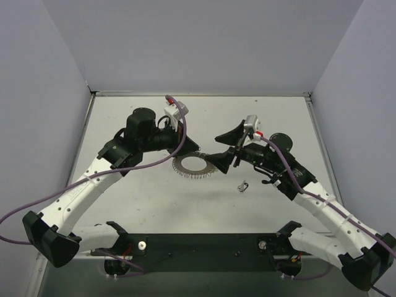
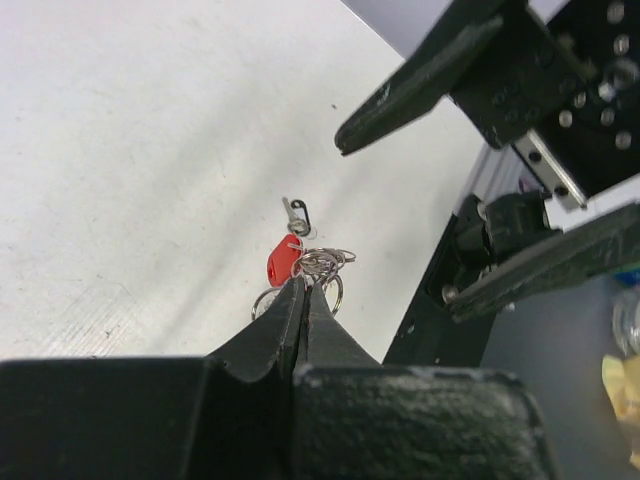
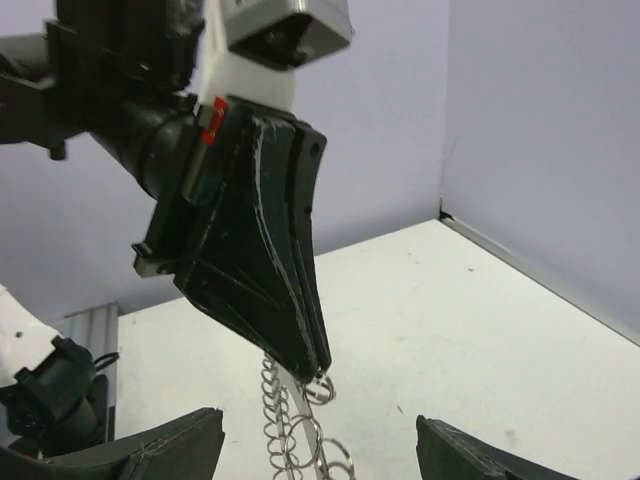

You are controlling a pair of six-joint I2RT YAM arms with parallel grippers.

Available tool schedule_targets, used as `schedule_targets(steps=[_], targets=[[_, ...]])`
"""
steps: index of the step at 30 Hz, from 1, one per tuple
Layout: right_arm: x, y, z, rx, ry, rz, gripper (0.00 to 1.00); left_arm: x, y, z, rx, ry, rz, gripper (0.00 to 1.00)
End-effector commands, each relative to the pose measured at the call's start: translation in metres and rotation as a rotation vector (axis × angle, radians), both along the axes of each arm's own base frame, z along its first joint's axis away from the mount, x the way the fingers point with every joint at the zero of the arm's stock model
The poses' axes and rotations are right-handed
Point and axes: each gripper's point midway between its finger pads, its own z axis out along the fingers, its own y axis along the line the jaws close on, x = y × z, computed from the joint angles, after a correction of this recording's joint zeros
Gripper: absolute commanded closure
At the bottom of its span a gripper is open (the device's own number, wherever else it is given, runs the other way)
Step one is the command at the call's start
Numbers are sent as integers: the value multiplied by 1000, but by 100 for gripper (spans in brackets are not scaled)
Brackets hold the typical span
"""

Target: Put the keys on the keyring

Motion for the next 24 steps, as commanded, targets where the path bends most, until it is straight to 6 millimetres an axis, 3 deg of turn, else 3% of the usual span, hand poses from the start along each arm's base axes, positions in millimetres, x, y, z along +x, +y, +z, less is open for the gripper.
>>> schedule_targets(steps=[1,12,24], targets=[[21,-8,-4,-82,-22,-166,22,26,7,41,-129,-47,217,100],[20,3,-17,-181,-107,-191,21,42,16,37,-141,22,447,100],[23,19,-42,-326,-237,-259,19,36,16,44,-204,33,479,100]])
